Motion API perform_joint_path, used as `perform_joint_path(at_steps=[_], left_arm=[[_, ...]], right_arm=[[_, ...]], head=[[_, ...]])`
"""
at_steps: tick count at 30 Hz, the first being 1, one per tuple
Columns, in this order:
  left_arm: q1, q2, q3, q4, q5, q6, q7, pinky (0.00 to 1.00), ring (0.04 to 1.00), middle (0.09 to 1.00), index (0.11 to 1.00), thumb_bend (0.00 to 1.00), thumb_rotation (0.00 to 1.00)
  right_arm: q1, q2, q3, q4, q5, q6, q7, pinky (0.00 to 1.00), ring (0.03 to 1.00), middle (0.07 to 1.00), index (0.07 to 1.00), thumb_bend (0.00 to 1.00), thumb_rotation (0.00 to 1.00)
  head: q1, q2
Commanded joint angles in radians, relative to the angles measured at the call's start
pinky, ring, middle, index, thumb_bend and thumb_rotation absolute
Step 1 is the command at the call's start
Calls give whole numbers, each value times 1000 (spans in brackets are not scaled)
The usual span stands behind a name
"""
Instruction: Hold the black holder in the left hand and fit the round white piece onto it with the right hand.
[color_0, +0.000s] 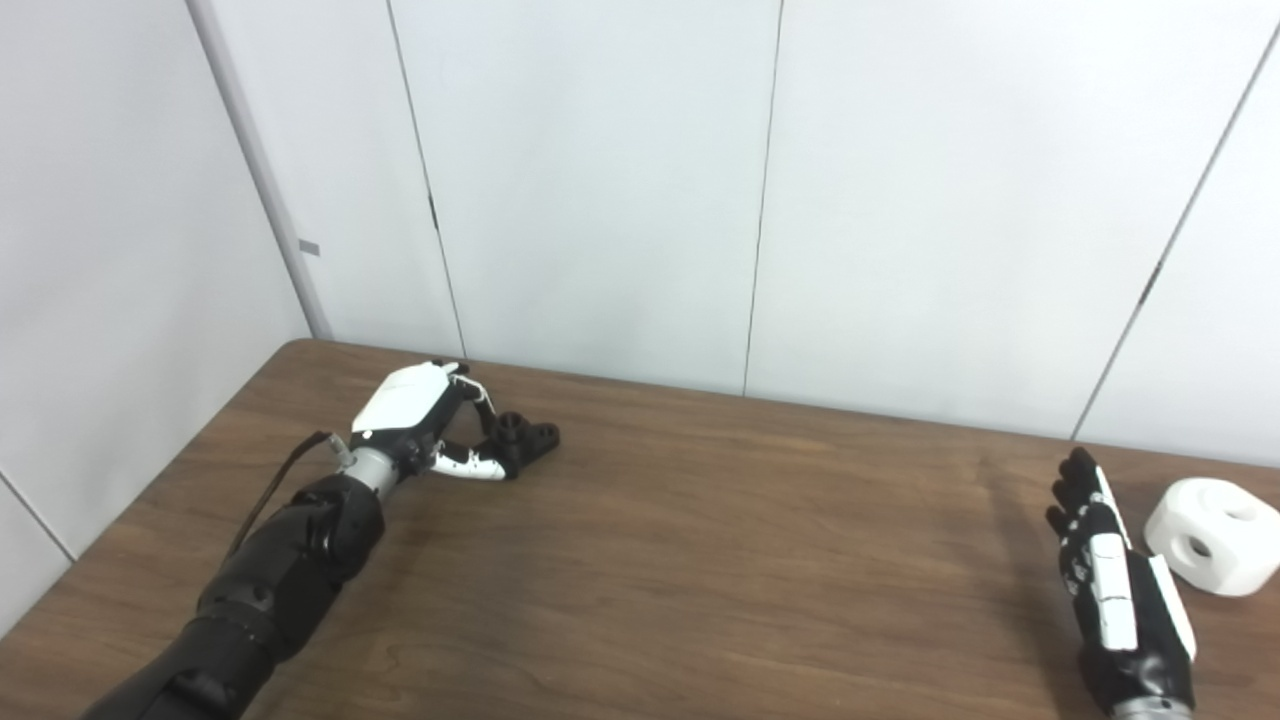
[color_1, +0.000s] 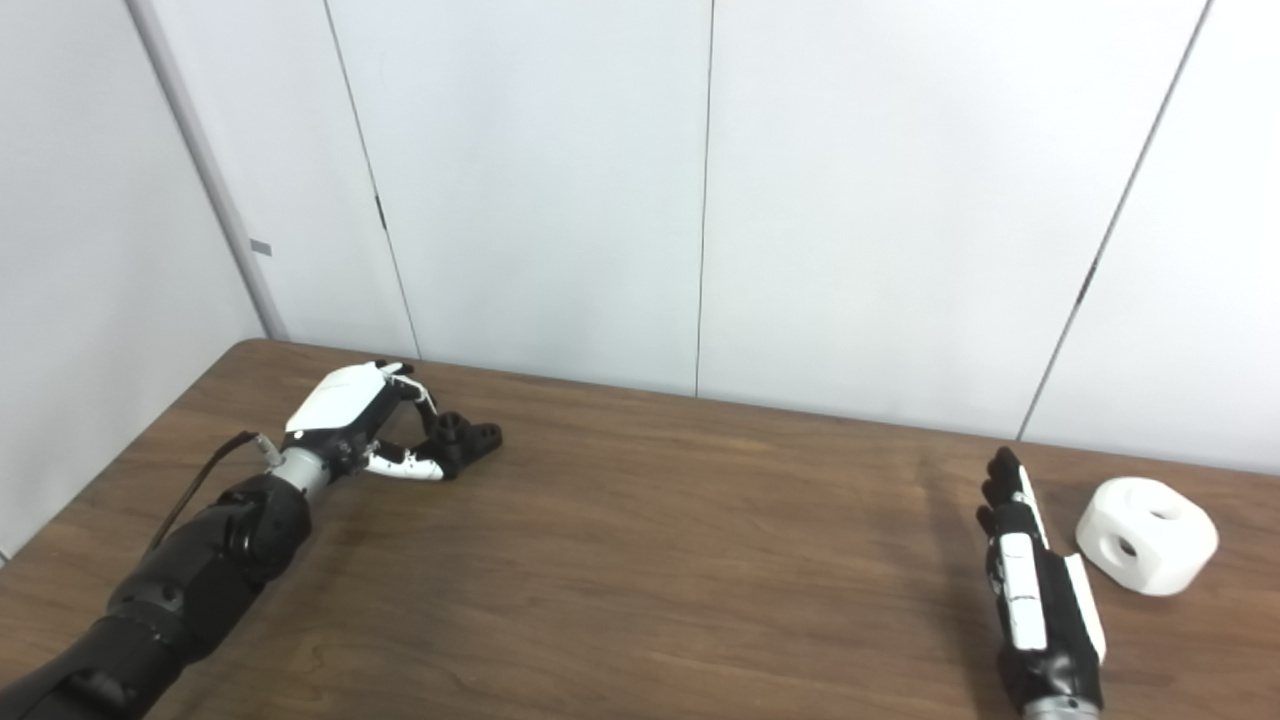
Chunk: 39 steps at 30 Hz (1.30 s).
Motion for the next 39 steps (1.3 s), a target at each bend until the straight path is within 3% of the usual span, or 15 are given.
perform_joint_path(at_steps=[1,11,16,25,39], left_arm=[[-26,28,16,-41,-10,-25,7,1000,944,740,483,523,50],[47,-32,42,-196,-64,7,-94,1000,1000,802,483,523,51],[92,-80,37,-286,-58,26,-119,1000,1000,817,482,524,53],[170,-154,13,-450,-54,28,-188,1000,1000,823,482,524,52],[220,-241,-49,-496,-36,-23,-208,1000,1000,825,482,523,53]], right_arm=[[40,20,5,31,1,-30,-6,1000,1000,1000,1000,421,1000],[51,29,5,-20,6,6,-10,1000,1000,1000,1000,448,1000],[46,35,4,-19,-3,-7,-16,1000,1000,1000,1000,414,1000],[51,49,10,-63,-24,22,-31,1000,1000,1000,996,467,1000],[53,68,18,-91,-52,23,-59,1000,1000,1000,982,484,1000]], head=[[-3,1],[-21,13],[-43,19],[-68,30],[-126,51]])
